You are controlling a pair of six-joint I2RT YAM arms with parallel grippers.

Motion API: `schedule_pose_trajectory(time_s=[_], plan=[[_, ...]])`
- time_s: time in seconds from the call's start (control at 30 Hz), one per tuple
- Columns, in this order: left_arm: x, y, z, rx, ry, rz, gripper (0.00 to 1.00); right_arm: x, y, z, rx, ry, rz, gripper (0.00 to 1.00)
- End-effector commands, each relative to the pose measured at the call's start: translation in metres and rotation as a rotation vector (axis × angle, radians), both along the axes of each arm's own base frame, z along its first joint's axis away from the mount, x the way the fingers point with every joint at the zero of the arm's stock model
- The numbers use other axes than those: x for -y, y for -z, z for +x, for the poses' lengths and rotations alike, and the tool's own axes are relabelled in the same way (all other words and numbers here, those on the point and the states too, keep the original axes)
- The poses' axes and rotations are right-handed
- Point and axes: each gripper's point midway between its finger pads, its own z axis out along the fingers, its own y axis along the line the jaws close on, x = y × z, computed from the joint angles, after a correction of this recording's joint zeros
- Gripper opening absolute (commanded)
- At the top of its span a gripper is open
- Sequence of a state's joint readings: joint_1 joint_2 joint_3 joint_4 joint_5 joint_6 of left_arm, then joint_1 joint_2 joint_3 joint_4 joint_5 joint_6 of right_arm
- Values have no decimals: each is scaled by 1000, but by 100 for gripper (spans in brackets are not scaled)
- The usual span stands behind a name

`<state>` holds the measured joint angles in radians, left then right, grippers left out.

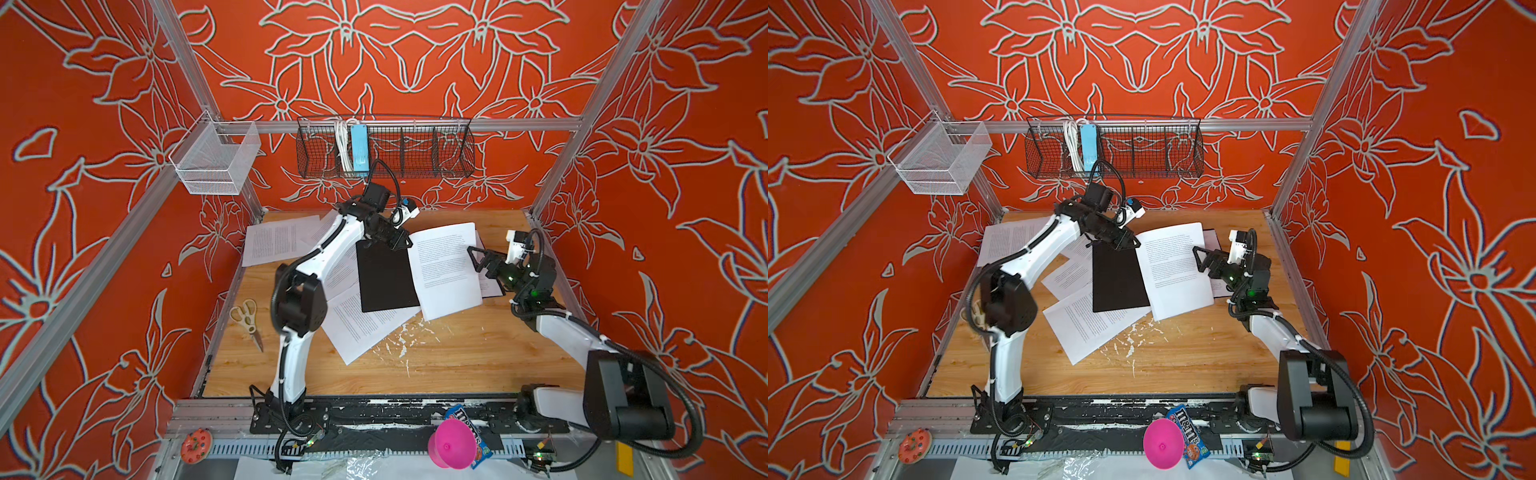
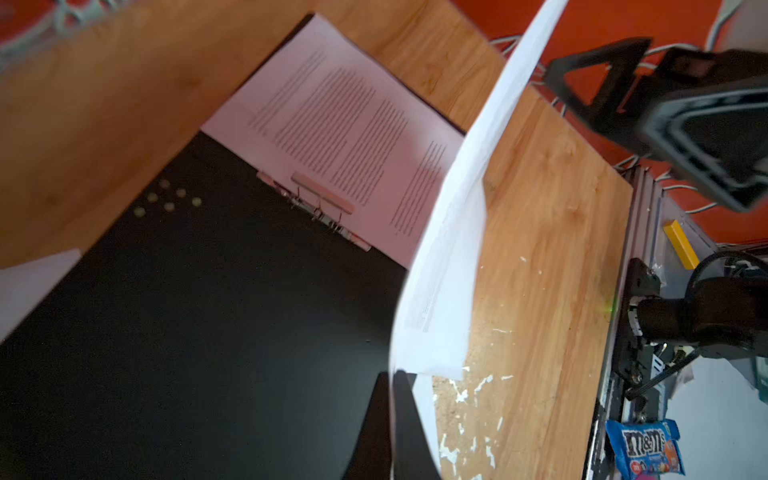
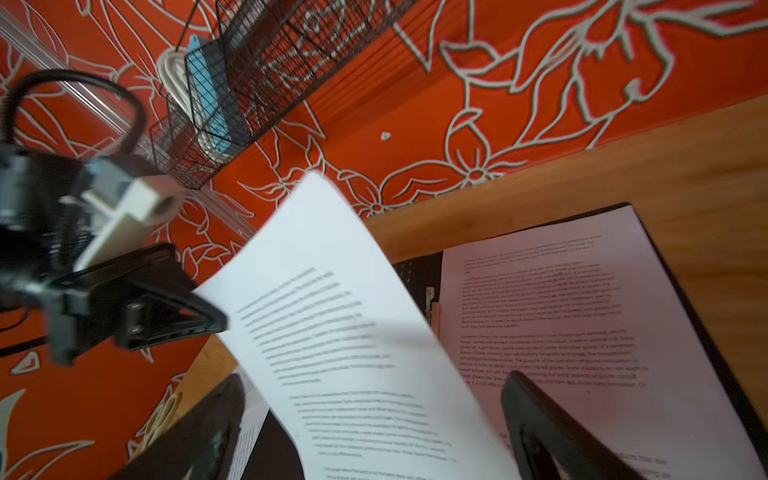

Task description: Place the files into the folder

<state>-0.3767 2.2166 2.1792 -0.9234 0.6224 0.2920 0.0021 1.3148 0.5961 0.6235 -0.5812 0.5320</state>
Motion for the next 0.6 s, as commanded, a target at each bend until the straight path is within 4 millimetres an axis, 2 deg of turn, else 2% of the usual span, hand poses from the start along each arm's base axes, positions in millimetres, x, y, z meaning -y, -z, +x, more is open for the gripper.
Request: schedule_pose_trajectory(time_s=[0.0, 0.1, 0.27, 0.4, 0.57], plan=[[-22, 47, -3, -194, -18, 76, 0, -10, 14, 10, -50, -58, -17, 98], [-34, 67, 17, -171, -58, 140, 0, -7, 34, 22, -139, -39, -24, 98], [-61, 89, 45, -112, -129, 238, 0, -14, 59, 38, -267, -87, -13, 93], [-72, 95, 62, -68, -175, 274, 0, -19, 79, 42, -355, -121, -21, 91], [-81, 106, 80, -11, -217, 329, 0, -28, 104, 37, -452, -185, -34, 88]])
